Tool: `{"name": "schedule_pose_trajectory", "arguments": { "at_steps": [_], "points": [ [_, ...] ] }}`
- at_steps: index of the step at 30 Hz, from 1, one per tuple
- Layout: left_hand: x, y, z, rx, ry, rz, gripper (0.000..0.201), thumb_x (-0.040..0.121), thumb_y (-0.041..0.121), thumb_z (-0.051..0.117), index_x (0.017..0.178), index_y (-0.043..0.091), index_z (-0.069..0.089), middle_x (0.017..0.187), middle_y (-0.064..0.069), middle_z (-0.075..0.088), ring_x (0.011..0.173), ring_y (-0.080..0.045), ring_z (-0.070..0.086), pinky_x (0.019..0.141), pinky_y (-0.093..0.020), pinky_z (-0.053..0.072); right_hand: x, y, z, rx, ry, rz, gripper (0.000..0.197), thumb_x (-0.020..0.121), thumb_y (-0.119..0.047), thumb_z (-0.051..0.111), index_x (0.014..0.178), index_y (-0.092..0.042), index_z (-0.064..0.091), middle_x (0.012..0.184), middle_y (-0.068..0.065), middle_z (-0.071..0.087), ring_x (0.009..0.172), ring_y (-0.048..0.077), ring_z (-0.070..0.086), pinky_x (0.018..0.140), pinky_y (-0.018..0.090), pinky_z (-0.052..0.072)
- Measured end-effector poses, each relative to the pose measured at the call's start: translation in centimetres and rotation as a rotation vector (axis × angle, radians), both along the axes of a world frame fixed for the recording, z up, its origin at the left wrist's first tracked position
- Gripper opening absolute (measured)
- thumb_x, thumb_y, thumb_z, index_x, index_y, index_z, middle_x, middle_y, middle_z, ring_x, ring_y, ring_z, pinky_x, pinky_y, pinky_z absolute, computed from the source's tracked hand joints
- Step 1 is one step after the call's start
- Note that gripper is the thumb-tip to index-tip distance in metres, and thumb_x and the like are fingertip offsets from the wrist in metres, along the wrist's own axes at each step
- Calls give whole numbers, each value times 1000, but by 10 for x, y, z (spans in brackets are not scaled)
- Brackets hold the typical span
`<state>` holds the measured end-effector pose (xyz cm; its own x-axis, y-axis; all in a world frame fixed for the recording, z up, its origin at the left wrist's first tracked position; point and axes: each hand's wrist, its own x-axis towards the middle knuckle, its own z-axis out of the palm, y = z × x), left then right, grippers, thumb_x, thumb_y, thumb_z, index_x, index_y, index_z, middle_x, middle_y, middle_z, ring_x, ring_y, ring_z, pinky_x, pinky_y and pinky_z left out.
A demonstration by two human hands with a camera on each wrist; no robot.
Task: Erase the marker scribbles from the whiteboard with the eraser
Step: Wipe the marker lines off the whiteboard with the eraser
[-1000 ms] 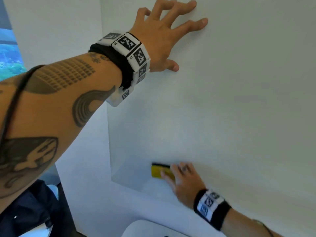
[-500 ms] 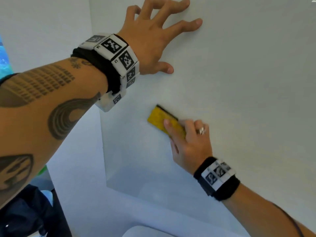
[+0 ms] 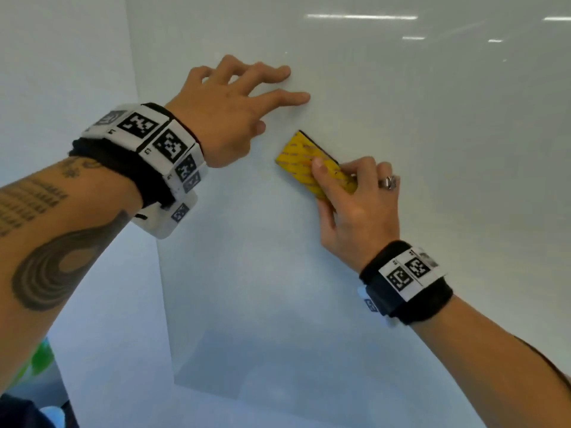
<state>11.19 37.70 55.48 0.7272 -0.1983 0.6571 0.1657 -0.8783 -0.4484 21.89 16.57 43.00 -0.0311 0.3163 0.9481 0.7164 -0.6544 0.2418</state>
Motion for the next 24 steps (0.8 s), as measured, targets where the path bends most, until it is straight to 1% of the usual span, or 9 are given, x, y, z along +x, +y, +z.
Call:
{"name": "schedule_pose_trajectory", "arguments": {
  "at_steps": [2, 4, 7, 9, 13, 17, 19, 21, 24],
  "points": [
    [-5, 3, 6, -19, 33, 5, 79, 97, 15, 46, 150, 56, 5, 163, 20, 6, 140, -27, 23, 108, -56, 27, -2, 1, -42, -90, 1, 52, 51, 80, -12, 68, 130, -14, 68, 100, 21, 59, 81, 32, 47, 69, 42, 38],
    [-8, 2, 6, -20, 60, 15, 87, 92, 8, 47, 151, 54, 2, 163, 22, 2, 145, -25, 20, 114, -55, 23, -3, -7, -82, -274, 9, 60, 58, 72, -8, 73, 129, -14, 68, 98, 19, 61, 78, 31, 48, 69, 42, 39],
    [-9, 1, 3, -60, 85, 20, 95, 86, 3, 47, 151, 54, 0, 164, 23, -3, 149, -22, 14, 118, -54, 18, -4, -28, -102, -472, -17, 7, 66, 67, -10, 74, 131, -21, 65, 102, 14, 61, 80, 30, 48, 76, 42, 38],
    [-9, 1, 2, -79, 77, 17, 97, 84, 2, 47, 151, 54, 0, 163, 24, -4, 149, -21, 12, 118, -54, 18, -2, -39, -75, -456, -41, -11, 65, 68, -12, 77, 131, -24, 65, 102, 14, 60, 80, 32, 51, 77, 42, 36],
    [-6, -2, -3, -113, 49, 15, 97, 83, 0, 47, 150, 54, 2, 163, 24, -3, 149, -21, 12, 117, -53, 19, 7, -56, 28, -180, -66, -97, 49, 84, -25, 68, 132, -24, 65, 102, 18, 61, 80, 35, 54, 74, 44, 34],
    [-4, -7, -10, -169, 18, -3, 100, 81, -3, 48, 150, 55, 4, 163, 24, -1, 150, -20, 10, 118, -54, 17, 10, -69, 103, -3, 6, -170, 49, 85, -31, 61, 134, -27, 62, 110, 19, 58, 89, 38, 54, 78, 45, 37],
    [-4, -8, -15, -203, 3, -11, 101, 80, -4, 48, 150, 55, 4, 163, 25, -2, 151, -18, 8, 118, -56, 16, 8, -75, 120, 97, 72, -117, 50, 85, -29, 63, 135, -28, 61, 114, 19, 56, 93, 40, 54, 87, 46, 41],
    [-3, -12, -18, -229, -9, -21, 101, 80, -5, 48, 150, 55, 6, 163, 25, -2, 152, -17, 6, 119, -56, 15, 8, -87, 126, 227, 154, -4, 53, 85, -32, 67, 138, -30, 60, 116, 17, 54, 98, 38, 55, 97, 41, 42],
    [-2, -16, -17, -269, -17, -47, 97, 80, -4, 48, 150, 52, 11, 163, 24, 1, 151, -18, 6, 119, -57, 13, 3, -101, 113, 322, 229, 94, 56, 84, -35, 71, 139, -32, 59, 113, 14, 54, 98, 31, 56, 88, 26, 39]
  ]
}}
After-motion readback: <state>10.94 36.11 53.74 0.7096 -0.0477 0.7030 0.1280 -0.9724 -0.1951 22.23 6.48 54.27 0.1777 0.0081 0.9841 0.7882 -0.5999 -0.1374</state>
